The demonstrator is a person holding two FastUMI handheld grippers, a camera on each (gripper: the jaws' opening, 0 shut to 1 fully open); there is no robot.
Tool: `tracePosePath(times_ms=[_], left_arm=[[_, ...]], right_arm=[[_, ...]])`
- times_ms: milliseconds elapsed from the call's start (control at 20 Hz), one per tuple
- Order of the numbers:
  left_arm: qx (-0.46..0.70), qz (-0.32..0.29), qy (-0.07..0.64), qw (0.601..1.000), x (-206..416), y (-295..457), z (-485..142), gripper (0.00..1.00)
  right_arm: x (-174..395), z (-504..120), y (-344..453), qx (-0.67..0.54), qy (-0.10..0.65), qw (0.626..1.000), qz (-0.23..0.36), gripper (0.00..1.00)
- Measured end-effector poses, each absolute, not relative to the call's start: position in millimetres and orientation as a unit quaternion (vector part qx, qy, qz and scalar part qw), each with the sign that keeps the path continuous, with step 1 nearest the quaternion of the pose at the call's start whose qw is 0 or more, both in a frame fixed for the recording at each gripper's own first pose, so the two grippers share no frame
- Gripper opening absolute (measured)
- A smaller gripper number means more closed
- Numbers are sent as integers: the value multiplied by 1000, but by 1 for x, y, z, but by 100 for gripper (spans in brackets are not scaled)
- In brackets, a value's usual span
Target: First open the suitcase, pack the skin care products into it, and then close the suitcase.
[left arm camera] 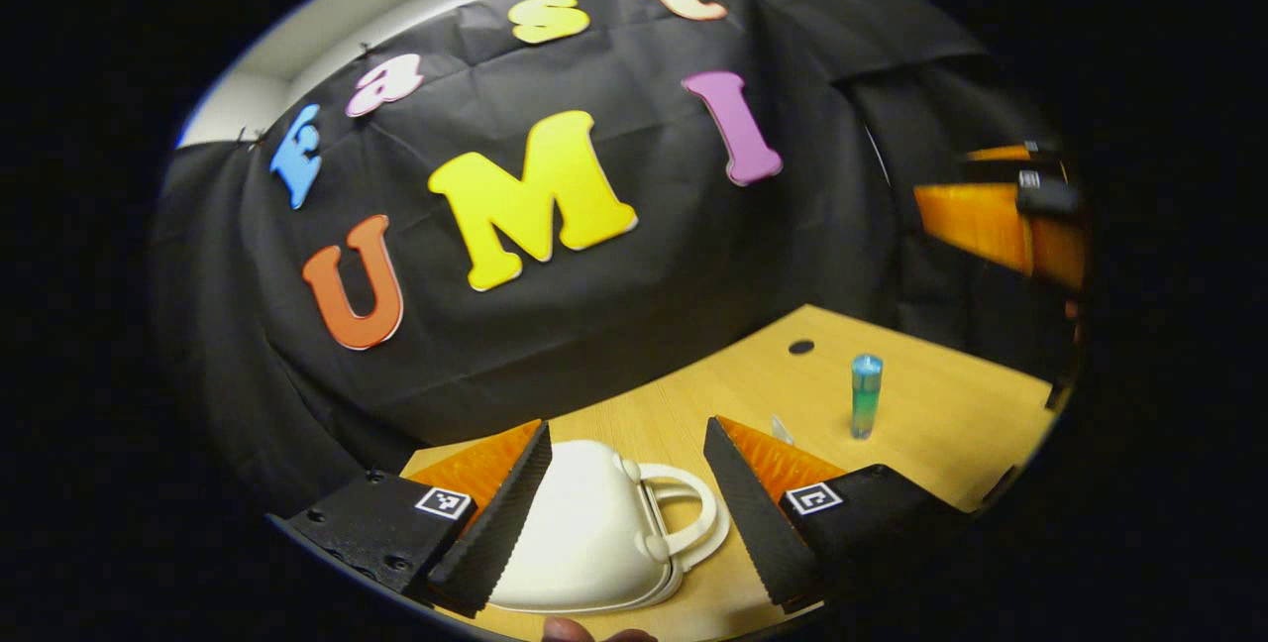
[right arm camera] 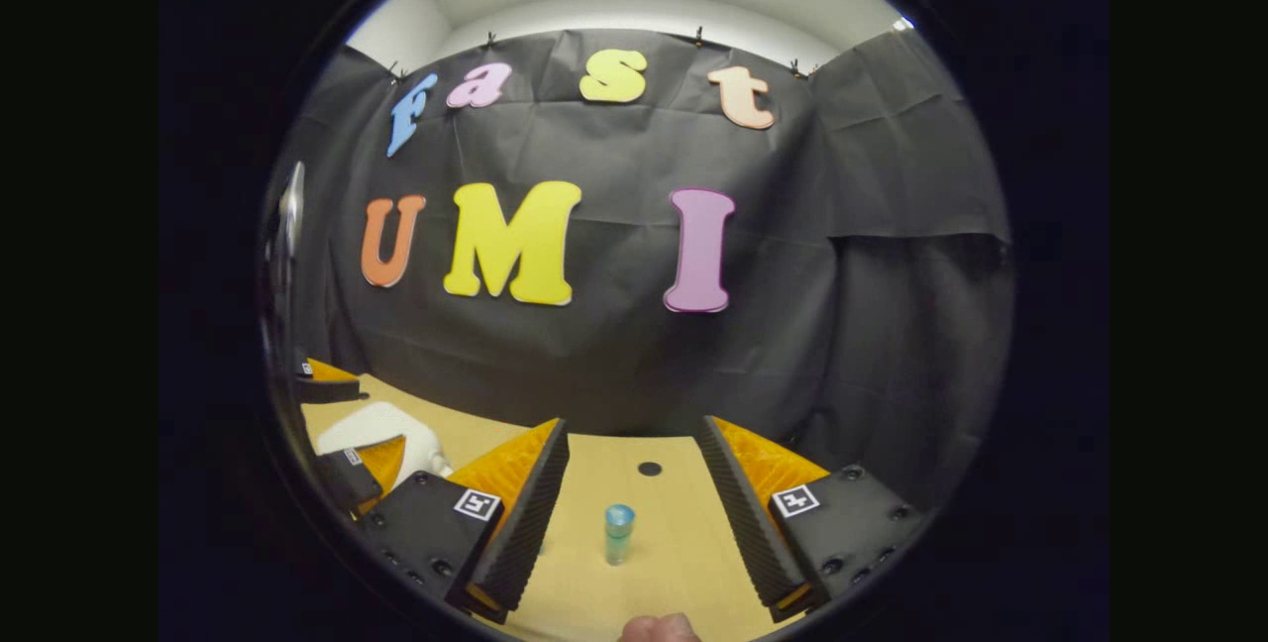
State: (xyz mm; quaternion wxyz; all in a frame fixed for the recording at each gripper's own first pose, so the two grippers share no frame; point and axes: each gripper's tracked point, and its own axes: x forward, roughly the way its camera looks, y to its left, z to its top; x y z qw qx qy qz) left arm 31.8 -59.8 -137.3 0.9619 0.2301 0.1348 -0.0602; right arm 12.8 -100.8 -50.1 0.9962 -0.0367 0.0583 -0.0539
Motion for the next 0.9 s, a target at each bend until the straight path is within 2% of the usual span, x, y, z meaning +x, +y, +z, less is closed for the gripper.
tracePosePath(times_ms=[250, 600, 700, 800, 850, 900], left_arm=[[368, -84, 226, 898, 44, -57, -218, 96], [438, -65, 291, 848, 59, -40, -269, 94], [444, -65, 301, 842, 62, -38, -274, 89], [444, -65, 314, 837, 67, -35, -281, 76], [445, -64, 316, 836, 67, -37, -282, 62], [444, -64, 321, 834, 67, -38, -286, 56]], right_arm=[[8, -77, -145, -38, 90, 992, -85, 81], [8, -112, -155, -27, 127, 989, -72, 81], [5, -121, -153, -19, 140, 988, -64, 81], [2, -127, -150, -17, 149, 987, -58, 81], [1, -128, -150, -19, 152, 987, -56, 81], [-1, -127, -150, -21, 152, 987, -55, 81]])
